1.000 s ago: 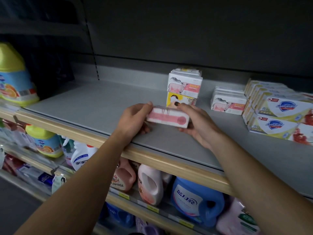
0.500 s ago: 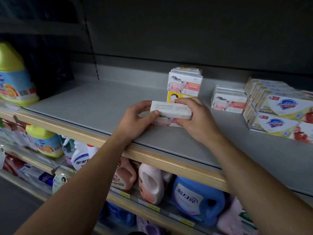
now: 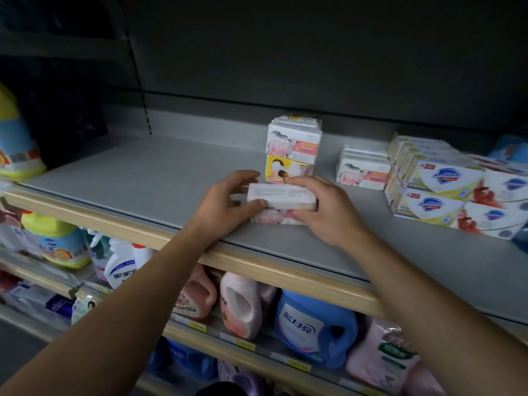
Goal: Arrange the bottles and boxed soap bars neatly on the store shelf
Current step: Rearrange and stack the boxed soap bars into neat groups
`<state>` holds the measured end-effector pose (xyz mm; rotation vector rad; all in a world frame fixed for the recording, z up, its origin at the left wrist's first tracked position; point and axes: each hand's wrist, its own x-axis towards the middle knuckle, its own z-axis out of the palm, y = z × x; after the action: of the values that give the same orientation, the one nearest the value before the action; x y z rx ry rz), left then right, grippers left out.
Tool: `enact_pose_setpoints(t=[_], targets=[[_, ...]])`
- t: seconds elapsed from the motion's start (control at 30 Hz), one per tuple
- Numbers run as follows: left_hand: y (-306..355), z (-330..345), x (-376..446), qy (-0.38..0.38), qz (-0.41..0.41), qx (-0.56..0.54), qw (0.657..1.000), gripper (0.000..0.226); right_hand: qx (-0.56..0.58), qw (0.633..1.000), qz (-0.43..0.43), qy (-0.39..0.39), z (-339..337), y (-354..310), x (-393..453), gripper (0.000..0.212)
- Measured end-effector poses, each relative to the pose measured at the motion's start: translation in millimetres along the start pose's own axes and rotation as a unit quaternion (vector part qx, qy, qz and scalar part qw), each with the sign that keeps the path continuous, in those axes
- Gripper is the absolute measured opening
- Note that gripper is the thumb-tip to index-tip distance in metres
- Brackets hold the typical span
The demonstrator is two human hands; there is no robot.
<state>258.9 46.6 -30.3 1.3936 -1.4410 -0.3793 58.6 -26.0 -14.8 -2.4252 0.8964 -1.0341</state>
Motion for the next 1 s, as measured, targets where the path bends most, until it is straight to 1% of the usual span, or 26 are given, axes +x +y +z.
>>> enact_pose_setpoints(t=[0.1, 0.17, 0.27, 0.3, 0.33, 0.4, 0.47, 0.5, 0.53, 0.6, 0.67, 0.73, 0.77, 0.87, 1.0], targets=[[12, 18, 0, -0.060, 0.063, 0.103, 0.991, 0.052, 0.018, 0.998, 0.054, -0.019, -19, 13, -18, 0.055], [23, 32, 3, -0.075, 0.113, 0.166, 0.977, 0.055, 0.021, 0.996, 0.080, -0.030, -33, 19, -27, 0.053], [39, 55, 8, -0.085, 0.160, 0.244, 0.953, 0.056, -0.049, 0.995, 0.066, -0.057, -54, 23, -36, 0.047], [43, 63, 9, -0.085, 0.165, 0.259, 0.948, 0.057, -0.077, 0.994, 0.056, -0.047, -62, 25, -38, 0.045], [46, 70, 9, -0.086, 0.167, 0.269, 0.945, 0.057, -0.101, 0.993, 0.049, -0.019, -72, 27, -40, 0.043], [49, 81, 10, -0.092, 0.169, 0.282, 0.940, 0.057, -0.153, 0.985, 0.037, 0.074, -93, 32, -39, 0.039], [50, 90, 17, -0.105, 0.174, 0.288, 0.936, 0.056, -0.224, 0.962, 0.039, 0.149, -115, 42, -36, 0.040], [51, 95, 22, -0.109, 0.176, 0.286, 0.936, 0.055, -0.258, 0.950, 0.043, 0.168, -125, 50, -34, 0.043], [51, 100, 27, -0.112, 0.176, 0.285, 0.936, 0.054, -0.291, 0.939, 0.051, 0.174, -133, 58, -31, 0.046], [51, 113, 37, -0.112, 0.176, 0.291, 0.934, 0.052, -0.343, 0.922, 0.077, 0.160, -144, 76, -25, 0.051], [51, 126, 47, -0.110, 0.174, 0.301, 0.931, 0.052, -0.367, 0.915, 0.105, 0.129, -147, 92, -22, 0.053], [49, 140, 60, -0.110, 0.180, 0.318, 0.924, 0.052, -0.386, 0.909, 0.111, 0.116, -143, 107, -22, 0.052], [47, 147, 66, -0.109, 0.184, 0.327, 0.921, 0.053, -0.393, 0.905, 0.103, 0.126, -140, 113, -23, 0.050], [41, 167, 86, -0.098, 0.190, 0.361, 0.907, 0.055, -0.402, 0.893, 0.070, 0.189, -130, 127, -25, 0.046], [34, 194, 111, -0.092, 0.189, 0.366, 0.907, 0.053, -0.395, 0.887, 0.040, 0.234, -126, 136, -23, 0.044]])
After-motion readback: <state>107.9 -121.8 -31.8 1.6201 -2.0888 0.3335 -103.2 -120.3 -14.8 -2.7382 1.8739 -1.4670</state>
